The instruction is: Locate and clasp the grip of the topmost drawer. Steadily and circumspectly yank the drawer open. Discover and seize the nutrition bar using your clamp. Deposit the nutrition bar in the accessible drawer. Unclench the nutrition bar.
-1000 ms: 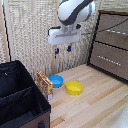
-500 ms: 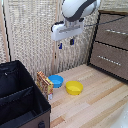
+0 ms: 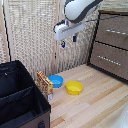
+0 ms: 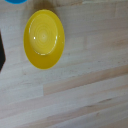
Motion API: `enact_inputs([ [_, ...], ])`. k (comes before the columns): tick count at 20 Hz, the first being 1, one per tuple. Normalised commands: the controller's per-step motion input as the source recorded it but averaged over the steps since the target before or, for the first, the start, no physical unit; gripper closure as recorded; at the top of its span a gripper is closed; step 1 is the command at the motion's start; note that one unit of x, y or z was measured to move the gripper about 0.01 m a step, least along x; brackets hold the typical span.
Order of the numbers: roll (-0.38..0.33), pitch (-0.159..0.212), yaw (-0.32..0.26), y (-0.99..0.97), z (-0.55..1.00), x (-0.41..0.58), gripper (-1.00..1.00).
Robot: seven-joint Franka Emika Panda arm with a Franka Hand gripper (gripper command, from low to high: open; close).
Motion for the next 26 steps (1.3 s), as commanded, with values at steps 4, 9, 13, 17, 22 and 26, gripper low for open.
enact_inputs([
  [4, -0.338, 0.074, 0.037, 0.00, 0.15, 0.082, -1.00],
  [9, -0.349, 0.053, 0.038, 0.00, 0.15, 0.118, -1.00],
  [13, -0.352, 0.044, 0.034, 0.00, 0.14, 0.146, -1.00],
  [17, -0.348, 0.063, 0.004, 0.00, 0.15, 0.227, -1.00],
  [22, -0.337, 0.083, -0.005, 0.00, 0.18, 0.311, -1.00],
  [26, -0.333, 0.056, -0.001, 0.00, 0.23, 0.353, -1.00],
])
